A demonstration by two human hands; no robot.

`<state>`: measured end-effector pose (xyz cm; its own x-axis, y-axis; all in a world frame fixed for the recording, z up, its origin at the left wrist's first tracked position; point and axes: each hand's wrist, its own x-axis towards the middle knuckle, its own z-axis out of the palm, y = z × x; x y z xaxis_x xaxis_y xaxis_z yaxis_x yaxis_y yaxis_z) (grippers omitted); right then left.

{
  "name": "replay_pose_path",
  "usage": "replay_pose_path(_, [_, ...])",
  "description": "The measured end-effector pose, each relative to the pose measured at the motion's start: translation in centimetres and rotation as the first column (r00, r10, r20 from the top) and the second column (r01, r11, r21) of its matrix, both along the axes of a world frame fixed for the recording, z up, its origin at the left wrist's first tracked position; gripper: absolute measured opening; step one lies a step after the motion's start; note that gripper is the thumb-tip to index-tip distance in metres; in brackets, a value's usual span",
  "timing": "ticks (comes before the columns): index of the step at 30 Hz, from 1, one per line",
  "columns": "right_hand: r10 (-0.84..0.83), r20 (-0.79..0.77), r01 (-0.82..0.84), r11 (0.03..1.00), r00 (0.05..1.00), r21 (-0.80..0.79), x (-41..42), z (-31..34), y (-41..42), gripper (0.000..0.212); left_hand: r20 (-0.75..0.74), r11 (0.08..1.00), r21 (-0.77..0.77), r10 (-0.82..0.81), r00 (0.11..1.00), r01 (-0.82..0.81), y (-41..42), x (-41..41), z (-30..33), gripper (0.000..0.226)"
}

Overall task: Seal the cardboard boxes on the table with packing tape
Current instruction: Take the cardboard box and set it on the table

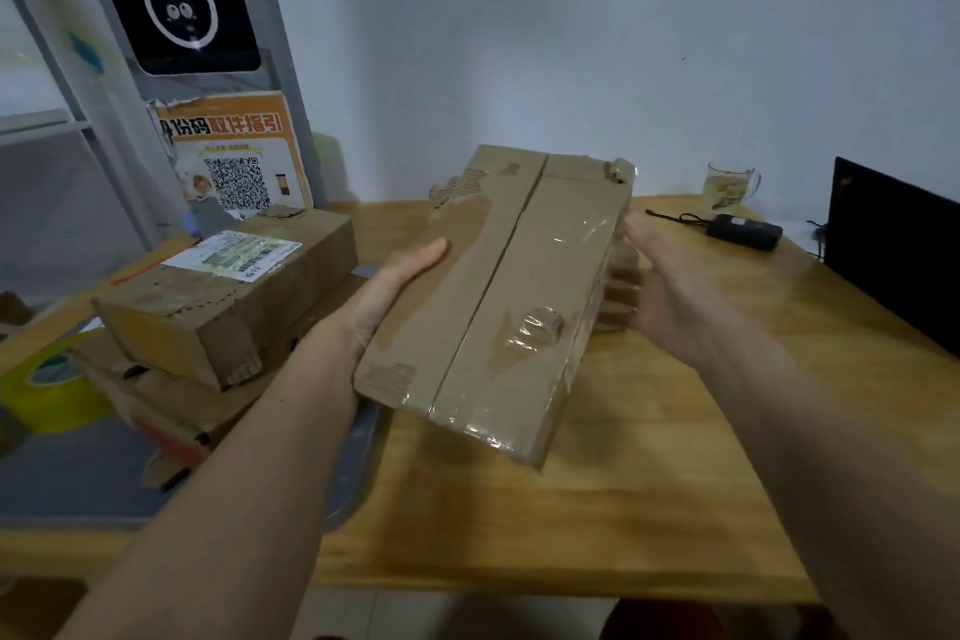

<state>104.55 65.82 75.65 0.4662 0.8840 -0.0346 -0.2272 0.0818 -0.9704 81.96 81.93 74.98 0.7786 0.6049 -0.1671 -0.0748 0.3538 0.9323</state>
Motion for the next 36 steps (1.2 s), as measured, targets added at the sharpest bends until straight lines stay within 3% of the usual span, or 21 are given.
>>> replay_pose_path(4, [0.100, -0.047, -0.099, 0.995, 0.994, 0.024, 0.0, -1.3, -0.5, 0.087, -0.120, 0.998, 0.045, -0.034, 0.992, 0.040, 0.5, -0.1, -0.5, 0.037])
replay_pose_path(6, [0.084, -0.079, -0.080, 0.996, 0.993, 0.046, 0.3, -1.4, -0.6, 0.072, -0.179, 0.995, 0.042, -0.077, 0.981, 0.086, 0.7, -0.2, -0.7, 0.046])
replay_pose_path(10, [-0.072, -0.138, 0.067, 0.997, 0.988, -0.041, 0.2, -1.7, -0.5, 0.041, -0.279, 0.987, 0.076, -0.116, 0.953, 0.142, 0.5, -0.1, -0.6, 0.040])
replay_pose_path(13, [-0.189, -0.184, 0.178, 0.981, 0.964, -0.079, 0.1, -2.5, -0.5, 0.043, -0.455, 0.965, 0.243, 0.030, 0.890, 0.092, -0.2, 0.7, 0.1, 0.040])
replay_pose_path(16, [-0.272, -0.199, 0.258, 0.962, 0.942, -0.092, 0.1, -3.0, -0.4, 0.057, -0.504, 0.830, 0.555, 0.285, 0.815, 0.053, -0.8, 2.0, 1.0, 0.031])
replay_pose_path(20, [-0.316, -0.270, 0.301, 0.949, 0.910, -0.097, 0.0, -3.2, -0.3, 0.031, -0.469, 0.674, 0.729, 0.369, 0.802, 0.117, -1.7, 2.4, 1.4, 0.060])
replay_pose_path(22, [-0.344, -0.273, 0.327, 0.939, 0.898, -0.107, 0.1, -3.4, -0.4, 0.028, -0.493, 0.597, 0.781, 0.406, 0.769, 0.185, -2.3, 2.2, 1.0, 0.070])
replay_pose_path(29, [-0.401, -0.269, 0.353, 0.912, 0.876, -0.208, -1.0, -6.4, -1.6, 0.035, -0.657, 0.571, 0.710, 0.327, 0.679, 0.411, -4.0, 2.3, -0.2, 0.078])
replay_pose_path(32, [-0.485, -0.336, 0.424, 0.873, 0.807, -0.243, -1.2, -7.3, -1.7, 0.046, -0.647, 0.533, 0.726, 0.317, 0.693, 0.435, -5.3, 3.0, -1.0, 0.094])
replay_pose_path(34, [-0.549, -0.361, 0.487, 0.835, 0.753, -0.256, -1.1, -7.8, -1.6, 0.061, -0.698, 0.483, 0.695, 0.279, 0.659, 0.532, -6.1, 3.4, -1.3, 0.109])
replay_pose_path(36, [-0.598, -0.390, 0.547, 0.801, 0.701, -0.244, -1.1, -8.0, -1.3, 0.063, -0.751, 0.413, 0.651, 0.235, 0.617, 0.636, -6.7, 3.7, -1.7, 0.120])
